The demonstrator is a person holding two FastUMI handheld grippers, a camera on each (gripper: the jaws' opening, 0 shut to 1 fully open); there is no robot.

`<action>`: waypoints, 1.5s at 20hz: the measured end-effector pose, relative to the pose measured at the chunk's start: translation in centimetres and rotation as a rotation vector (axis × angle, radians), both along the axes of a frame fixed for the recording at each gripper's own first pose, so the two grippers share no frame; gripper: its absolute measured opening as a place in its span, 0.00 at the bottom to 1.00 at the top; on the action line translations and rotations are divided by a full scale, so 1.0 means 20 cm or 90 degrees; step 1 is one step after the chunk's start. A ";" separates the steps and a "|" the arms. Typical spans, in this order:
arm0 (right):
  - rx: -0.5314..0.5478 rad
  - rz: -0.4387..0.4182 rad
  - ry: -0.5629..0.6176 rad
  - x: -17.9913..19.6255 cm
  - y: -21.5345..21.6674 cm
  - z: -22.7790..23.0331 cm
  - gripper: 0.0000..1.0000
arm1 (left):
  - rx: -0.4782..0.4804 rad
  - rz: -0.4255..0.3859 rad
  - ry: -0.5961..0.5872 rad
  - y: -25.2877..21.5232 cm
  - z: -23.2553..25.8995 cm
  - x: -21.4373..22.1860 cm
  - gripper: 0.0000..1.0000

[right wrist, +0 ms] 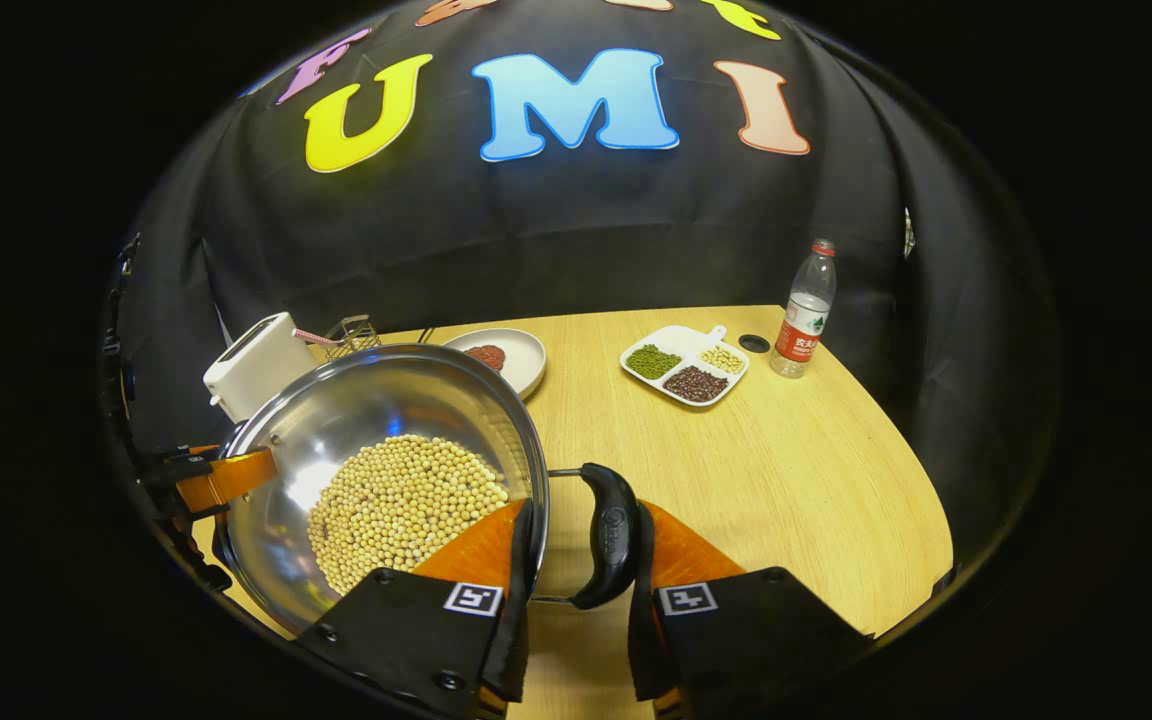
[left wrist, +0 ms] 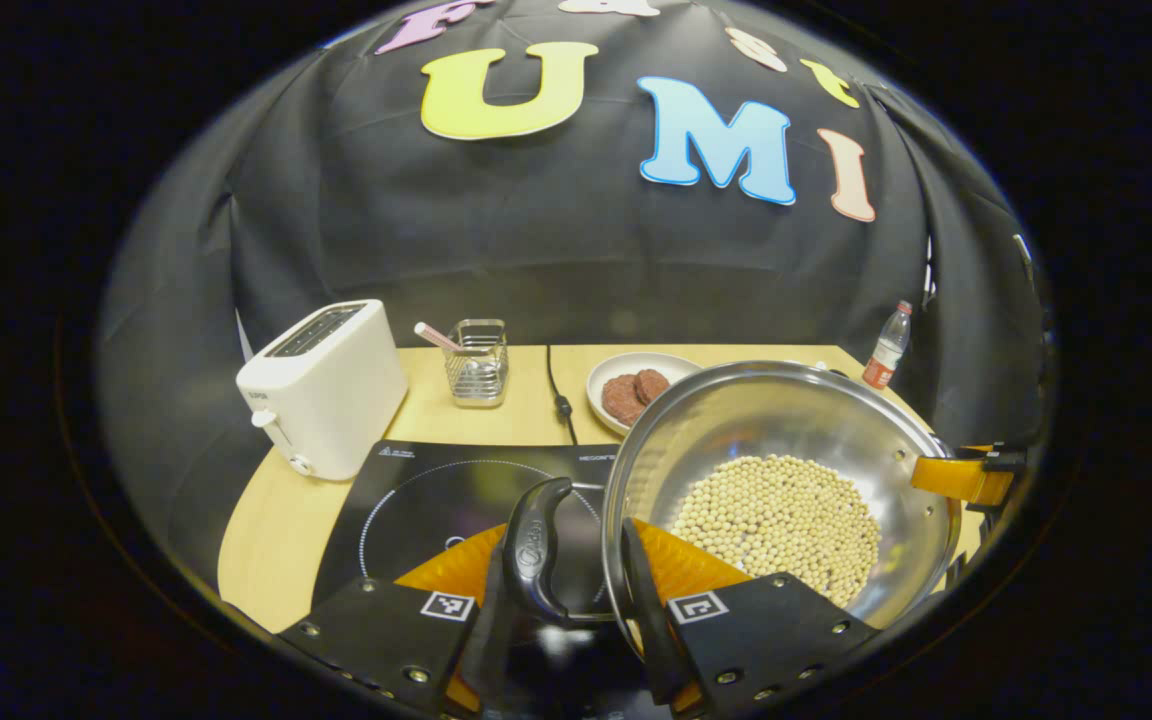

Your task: First push the handle of the pot to place it horizontally, then grasp the pot with both hands and set it on the induction cooktop.

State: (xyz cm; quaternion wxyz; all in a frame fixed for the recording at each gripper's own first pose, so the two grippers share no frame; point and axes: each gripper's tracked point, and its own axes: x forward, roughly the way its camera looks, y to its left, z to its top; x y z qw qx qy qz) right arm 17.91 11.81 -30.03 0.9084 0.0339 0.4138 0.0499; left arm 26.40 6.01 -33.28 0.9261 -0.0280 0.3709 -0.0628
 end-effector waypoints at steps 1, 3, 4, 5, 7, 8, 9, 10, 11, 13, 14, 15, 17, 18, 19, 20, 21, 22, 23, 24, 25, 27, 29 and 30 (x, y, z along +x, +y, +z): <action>0.001 0.001 0.000 0.00 0.04 0.00 0.42 | -0.001 0.002 0.001 0.04 0.00 0.00 0.58; 0.003 0.003 0.002 0.00 0.11 0.00 0.42 | -0.002 0.004 0.003 0.12 -0.01 0.00 0.55; 0.004 0.004 0.003 -0.01 0.15 -0.01 0.39 | -0.001 0.005 0.005 0.16 -0.03 0.01 0.55; 0.005 0.005 0.006 -0.01 0.18 -0.02 0.39 | 0.001 0.006 0.005 0.20 -0.04 0.01 0.55; 0.008 0.006 0.007 0.00 0.25 -0.02 0.42 | 0.003 0.010 0.007 0.27 -0.04 0.01 0.55; 0.010 0.006 0.007 0.00 0.29 -0.03 0.42 | 0.004 0.012 0.006 0.31 -0.05 0.02 0.55; 0.012 0.007 0.007 0.00 0.32 -0.03 0.42 | 0.005 0.013 0.005 0.34 -0.06 0.02 0.58; 0.013 0.008 0.008 0.01 0.35 -0.04 0.42 | 0.007 0.014 0.005 0.38 -0.06 0.03 0.58; 0.015 0.009 0.010 0.01 0.39 -0.05 0.42 | 0.009 0.015 0.006 0.42 -0.07 0.03 0.58; 0.016 0.010 0.011 0.01 0.46 -0.06 0.39 | 0.012 0.016 0.006 0.50 -0.09 0.04 0.58; 0.018 0.011 0.012 0.01 0.50 -0.06 0.42 | 0.013 0.018 0.007 0.54 -0.10 0.05 0.58; 0.020 0.010 0.011 0.02 0.54 -0.06 0.42 | 0.014 0.021 0.008 0.58 -0.11 0.05 0.58; 0.024 0.013 0.011 0.04 0.61 -0.07 0.42 | 0.018 0.026 0.007 0.65 -0.12 0.07 0.55; 0.025 0.014 0.012 0.04 0.65 -0.08 0.39 | 0.020 0.028 0.007 0.69 -0.13 0.07 0.55; 0.027 0.016 0.013 0.05 0.69 -0.08 0.39 | 0.021 0.030 0.008 0.73 -0.14 0.09 0.55; 0.028 0.017 0.014 0.05 0.72 -0.09 0.42 | 0.022 0.032 0.009 0.77 -0.15 0.09 0.58; 0.028 0.019 0.014 0.06 0.75 -0.10 0.42 | 0.023 0.034 0.010 0.80 -0.16 0.10 0.55; 0.030 0.020 0.015 0.07 0.78 -0.10 0.42 | 0.025 0.035 0.010 0.83 -0.16 0.10 0.55; 0.033 0.021 0.016 0.07 0.81 -0.11 0.42 | 0.027 0.037 0.010 0.87 -0.16 0.11 0.55; 0.035 0.021 0.018 0.07 0.84 -0.12 0.39 | 0.028 0.039 0.011 0.90 -0.17 0.11 0.55; 0.036 0.022 0.021 0.07 0.87 -0.13 0.42 | 0.030 0.040 0.012 0.92 -0.18 0.12 0.55; 0.036 0.023 0.028 0.07 0.92 -0.16 0.39 | 0.031 0.043 0.019 0.97 -0.21 0.13 0.55; 0.033 0.023 0.030 0.07 0.94 -0.18 0.42 | 0.029 0.051 0.028 0.98 -0.24 0.12 0.55; 0.031 0.024 0.032 0.07 0.95 -0.19 0.42 | 0.028 0.053 0.033 1.00 -0.27 0.13 0.55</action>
